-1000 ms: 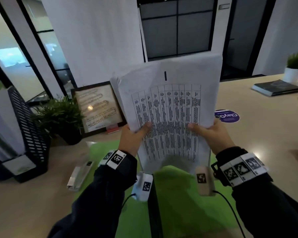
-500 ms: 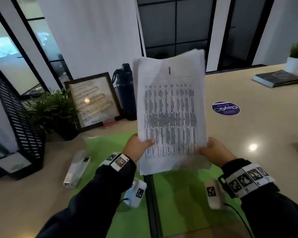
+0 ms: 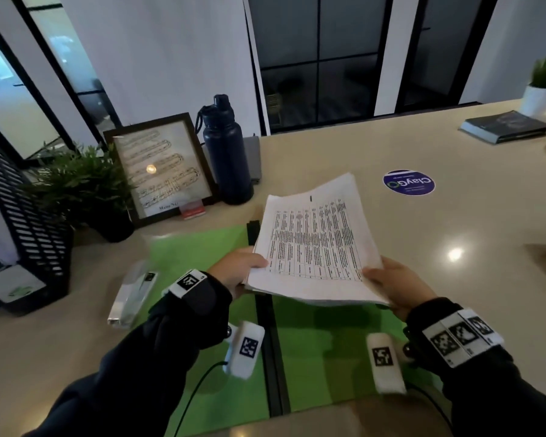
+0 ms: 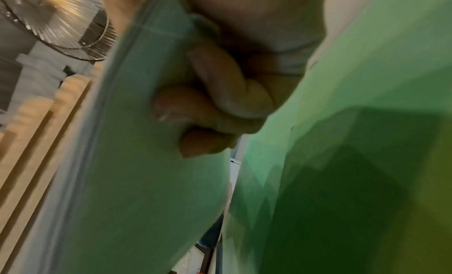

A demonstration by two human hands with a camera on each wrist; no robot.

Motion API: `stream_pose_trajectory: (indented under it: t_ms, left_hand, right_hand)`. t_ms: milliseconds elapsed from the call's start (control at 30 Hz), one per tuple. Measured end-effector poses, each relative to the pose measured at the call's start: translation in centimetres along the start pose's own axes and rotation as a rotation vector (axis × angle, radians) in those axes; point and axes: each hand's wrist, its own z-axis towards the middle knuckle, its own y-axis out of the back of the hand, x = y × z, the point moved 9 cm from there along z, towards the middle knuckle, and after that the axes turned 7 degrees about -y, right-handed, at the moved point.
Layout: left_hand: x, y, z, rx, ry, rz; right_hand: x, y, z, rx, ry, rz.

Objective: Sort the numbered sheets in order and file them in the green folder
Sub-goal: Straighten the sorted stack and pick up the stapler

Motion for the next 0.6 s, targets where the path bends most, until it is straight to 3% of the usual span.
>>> stream_pose_trajectory:
  t_ms: [300, 467, 600]
  left_hand:
    - [1.2, -0.3, -0.8, 0.009, 0.098, -0.065]
    - [3.1, 0.4, -0.9, -0.077, 0.101, 0.034]
    - [3.4, -1.1, -1.3, 0.021, 0.08, -0.014]
  right_hand:
    - [-1.6, -0.5, 1.4, 0.039, -0.12, 0.013]
    - [-2.5, 0.5, 2.0, -0.09, -0.127, -0.006]
    - [-2.2, -0.5, 1.3, -0.075, -0.092, -0.115]
